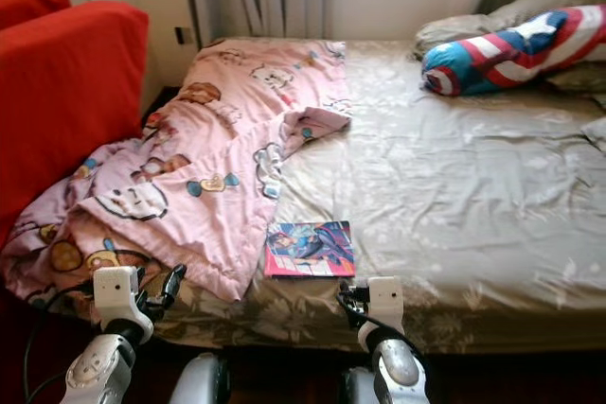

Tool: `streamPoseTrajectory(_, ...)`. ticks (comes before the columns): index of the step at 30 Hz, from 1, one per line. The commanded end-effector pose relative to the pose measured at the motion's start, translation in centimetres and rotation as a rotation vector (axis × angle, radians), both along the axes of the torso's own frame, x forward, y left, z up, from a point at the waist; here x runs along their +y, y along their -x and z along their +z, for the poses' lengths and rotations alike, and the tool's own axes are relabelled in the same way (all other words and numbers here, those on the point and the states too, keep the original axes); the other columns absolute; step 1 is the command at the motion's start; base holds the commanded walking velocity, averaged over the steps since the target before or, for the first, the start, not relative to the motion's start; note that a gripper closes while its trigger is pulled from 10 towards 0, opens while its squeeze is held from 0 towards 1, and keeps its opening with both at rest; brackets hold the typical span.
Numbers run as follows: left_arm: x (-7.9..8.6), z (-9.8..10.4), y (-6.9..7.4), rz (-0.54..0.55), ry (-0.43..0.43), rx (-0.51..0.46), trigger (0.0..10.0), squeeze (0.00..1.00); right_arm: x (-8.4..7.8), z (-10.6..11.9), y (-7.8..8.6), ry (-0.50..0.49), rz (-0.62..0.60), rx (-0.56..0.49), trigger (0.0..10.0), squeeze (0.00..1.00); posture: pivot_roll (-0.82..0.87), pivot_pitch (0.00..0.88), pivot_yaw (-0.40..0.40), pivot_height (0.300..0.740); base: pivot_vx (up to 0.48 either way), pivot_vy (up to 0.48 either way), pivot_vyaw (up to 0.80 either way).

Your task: Clean up the room

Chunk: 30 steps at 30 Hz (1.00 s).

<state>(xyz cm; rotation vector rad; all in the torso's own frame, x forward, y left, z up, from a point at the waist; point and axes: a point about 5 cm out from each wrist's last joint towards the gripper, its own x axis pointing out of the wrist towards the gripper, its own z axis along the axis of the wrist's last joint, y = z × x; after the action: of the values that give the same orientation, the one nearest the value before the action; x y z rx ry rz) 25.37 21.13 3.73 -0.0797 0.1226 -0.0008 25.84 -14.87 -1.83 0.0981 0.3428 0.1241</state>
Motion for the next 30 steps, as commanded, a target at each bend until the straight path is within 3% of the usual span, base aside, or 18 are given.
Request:
streamPoseTrajectory(1,0.07,0.39,-0.22,0.003,0.006,-0.011,10.0,0.0,0.38,0.18,-0.15,0.001,0.031,-0.015,10.0,0.0,0.0,0.047,-0.011,0.606,0.0,0.0,0.0)
streamPoseTrajectory(11,0.09,0.38,-0.22,0.005,0.008,-0.011,10.0,0.0,0.61,0.23,-0.17,-0.01,0.04,-0.021,10.0,0.0,0.0,0.045,-0.011,0.606,0.0,0.0,0.19)
streamPoseTrajectory(17,0.09,0.45,-0.23,0.008,0.007,-0.015,10.0,0.0,0.89,0.57,-0.14,-0.055,0.065,-0.06,10.0,0.0,0.0,0.047,-0.01,0.606,0.0,0.0,0.63)
streamPoseTrajectory(30,-0.01,0.52,-0.28,0.006,0.004,-0.019,10.0,0.0,0.53,0.38,-0.19,-0.068,0.024,-0.04,10.0,0.0,0.0,0.05,-0.009,0.606,0.076,0.0,0.0)
